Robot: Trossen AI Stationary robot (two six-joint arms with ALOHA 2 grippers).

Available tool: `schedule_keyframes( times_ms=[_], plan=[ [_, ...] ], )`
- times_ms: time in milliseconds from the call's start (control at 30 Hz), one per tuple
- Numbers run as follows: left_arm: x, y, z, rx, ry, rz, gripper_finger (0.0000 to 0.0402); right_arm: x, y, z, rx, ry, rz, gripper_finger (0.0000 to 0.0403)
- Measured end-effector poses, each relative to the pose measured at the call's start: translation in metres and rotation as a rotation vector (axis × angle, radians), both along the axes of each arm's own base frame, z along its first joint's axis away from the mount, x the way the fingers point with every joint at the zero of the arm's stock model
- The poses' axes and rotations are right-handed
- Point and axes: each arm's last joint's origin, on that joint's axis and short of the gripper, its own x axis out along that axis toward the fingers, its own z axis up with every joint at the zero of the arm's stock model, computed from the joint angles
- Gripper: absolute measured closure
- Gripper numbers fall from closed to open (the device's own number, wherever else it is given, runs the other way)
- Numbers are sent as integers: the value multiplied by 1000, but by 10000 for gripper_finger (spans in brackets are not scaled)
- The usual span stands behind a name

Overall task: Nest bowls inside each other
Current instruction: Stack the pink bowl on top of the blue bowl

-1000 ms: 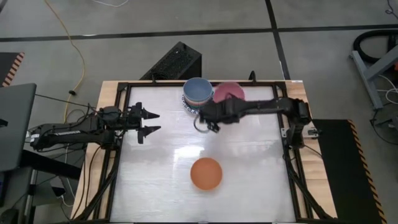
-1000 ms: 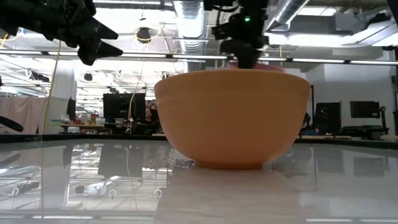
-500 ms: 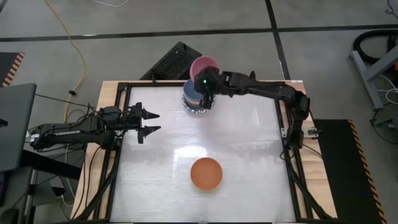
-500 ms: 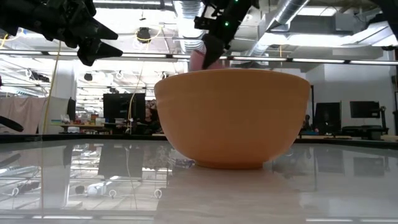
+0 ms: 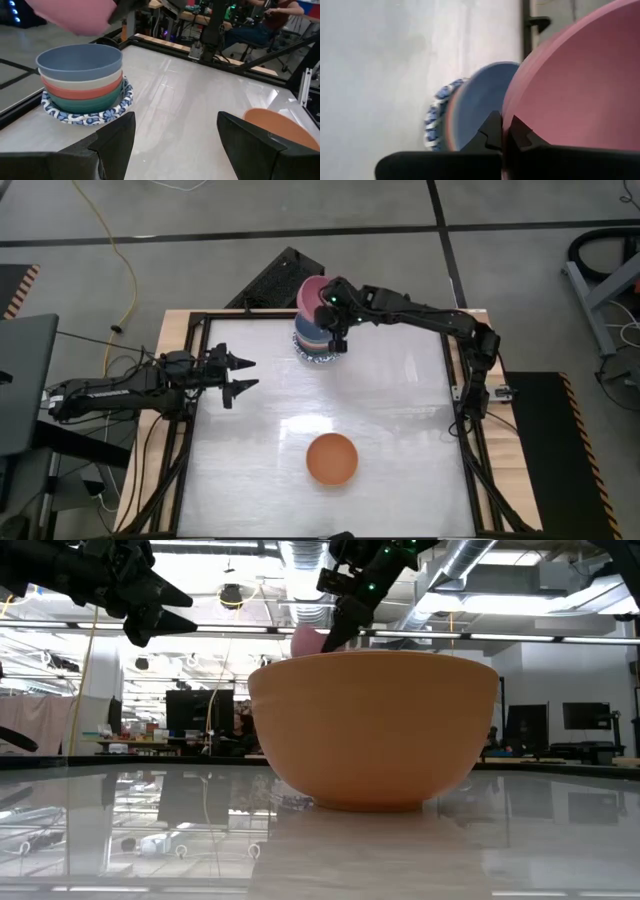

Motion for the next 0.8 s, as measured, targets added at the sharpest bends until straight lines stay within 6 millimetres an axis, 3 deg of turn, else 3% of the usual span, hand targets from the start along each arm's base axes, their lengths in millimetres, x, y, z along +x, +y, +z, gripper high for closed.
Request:
schedule_keyframes(
  times_ms=[233,500,800],
  plan=[
    [0,0,0,0,0,0,131,-4,2,-16,75,63,78,396],
    [0,0,0,1,0,0,131,-5,2,-18,87,81,76,396],
    [-1,0,-4,-33,35,-1,131,9,-4,-55,155,190,65,393]
  ],
)
